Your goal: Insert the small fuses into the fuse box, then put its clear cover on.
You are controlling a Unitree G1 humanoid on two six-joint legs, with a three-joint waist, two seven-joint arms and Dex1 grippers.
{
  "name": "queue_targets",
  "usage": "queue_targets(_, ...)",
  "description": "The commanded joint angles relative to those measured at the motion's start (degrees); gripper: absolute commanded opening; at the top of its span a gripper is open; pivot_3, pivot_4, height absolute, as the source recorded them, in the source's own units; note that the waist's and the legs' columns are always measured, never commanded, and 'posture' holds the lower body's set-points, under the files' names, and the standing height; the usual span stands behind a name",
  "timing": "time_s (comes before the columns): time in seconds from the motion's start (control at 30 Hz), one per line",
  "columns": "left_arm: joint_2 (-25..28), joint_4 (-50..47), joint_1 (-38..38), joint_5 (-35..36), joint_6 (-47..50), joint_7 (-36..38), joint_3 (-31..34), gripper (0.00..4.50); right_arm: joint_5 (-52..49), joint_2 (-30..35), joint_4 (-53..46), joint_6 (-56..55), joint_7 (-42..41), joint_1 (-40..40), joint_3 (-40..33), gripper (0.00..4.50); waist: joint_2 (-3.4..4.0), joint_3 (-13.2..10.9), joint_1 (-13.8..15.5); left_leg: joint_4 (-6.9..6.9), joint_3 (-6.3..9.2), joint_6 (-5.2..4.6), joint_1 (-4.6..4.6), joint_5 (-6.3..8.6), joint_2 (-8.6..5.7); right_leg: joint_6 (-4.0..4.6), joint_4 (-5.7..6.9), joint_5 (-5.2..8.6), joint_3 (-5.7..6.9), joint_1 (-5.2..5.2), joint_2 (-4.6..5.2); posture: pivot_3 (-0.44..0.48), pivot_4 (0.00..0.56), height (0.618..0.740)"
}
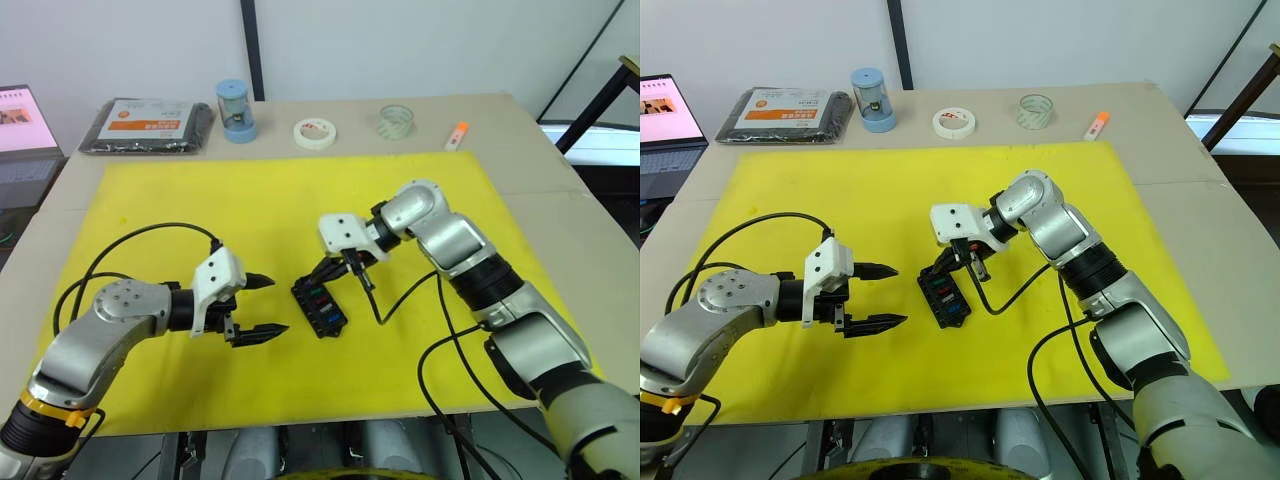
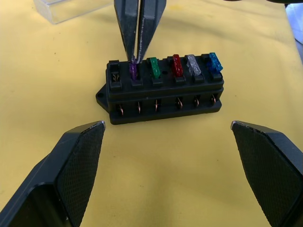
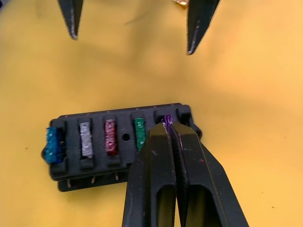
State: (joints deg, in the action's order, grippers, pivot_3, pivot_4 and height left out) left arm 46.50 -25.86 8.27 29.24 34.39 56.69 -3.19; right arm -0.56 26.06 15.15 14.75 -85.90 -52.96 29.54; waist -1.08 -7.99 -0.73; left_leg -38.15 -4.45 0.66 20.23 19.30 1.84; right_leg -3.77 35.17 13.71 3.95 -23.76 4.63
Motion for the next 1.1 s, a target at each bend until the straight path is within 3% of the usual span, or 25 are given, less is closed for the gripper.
queue_targets(0.03, -0.09, -0.91, 0.18, 0.13, -1.16, -0.15, 1.30, 4.50, 3.17, 0.94, 0.75, -0.45, -0.67, 1.23, 3.01, 0.07, 0.01, 0.01, 0.01, 0.00, 0.00, 0.00, 0.00, 0.00, 0.00, 0.00, 0.00, 0.00, 0.00, 0.00, 0.01, 0.000, 0.150, 0.740)
queue_targets(0.5, -0.04, -0.88, 0.30, 0.26, -1.10, -0.12, 1.45, 4.50, 1.33, -0.41, -0.47, 3.61, -0.70, -0.19, 0.62, 0.07, 0.02, 0.01, 0.02, 0.01, 0.03, -0.01, -0.25, 0.01, 0.01, 0.01, -0.03, 0.00, 0.01, 0.25, 0.02, 0.000, 0.150, 0.740)
queue_targets(0.7, 1.26, -1.67, 0.08, 1.77, -0.29, 0.88, 3.41, 4.50, -4.30, 0.34, -7.48, 10.55, -1.99, -1.80, -3.70, 0.07, 0.04, -0.01, 0.00, 0.01, 0.05, -0.01, -0.12, 0.01, 0.01, 0.01, -0.03, 0.00, 0.01, 0.13, 0.03, 0.000, 0.150, 0.740)
queue_targets(0.83, 3.01, -3.66, 0.73, 8.16, 3.38, 2.48, 8.55, 4.50, -9.99, 2.57, -14.69, 17.59, -2.09, -2.22, -8.36, 0.07, 0.04, -0.01, 0.01, 0.00, 0.06, 0.00, 0.15, 0.00, 0.03, 0.00, 0.00, 0.00, 0.02, -0.13, 0.04, 0.000, 0.150, 0.740)
queue_targets(1.03, 11.18, -1.75, -0.20, 13.85, 7.54, 6.97, 19.44, 4.50, -13.94, 9.68, -20.88, 21.04, 0.70, 0.11, -15.14, 0.07, 0.04, -0.01, 0.00, 0.00, 0.08, -0.01, 0.12, 0.01, 0.03, 0.00, -0.04, 0.00, 0.06, -0.10, 0.09, 0.000, 0.150, 0.740)
queue_targets(1.1, 14.78, 0.63, -3.14, 12.45, 6.74, 10.17, 22.91, 4.50, -12.55, 13.95, -20.60, 18.63, 1.31, 2.21, -16.35, 0.48, 0.05, -0.02, 0.00, 0.02, 0.07, -0.01, 0.11, 0.01, 0.02, 0.00, -0.08, 0.00, 0.06, -0.10, 0.07, 0.000, 0.150, 0.740)
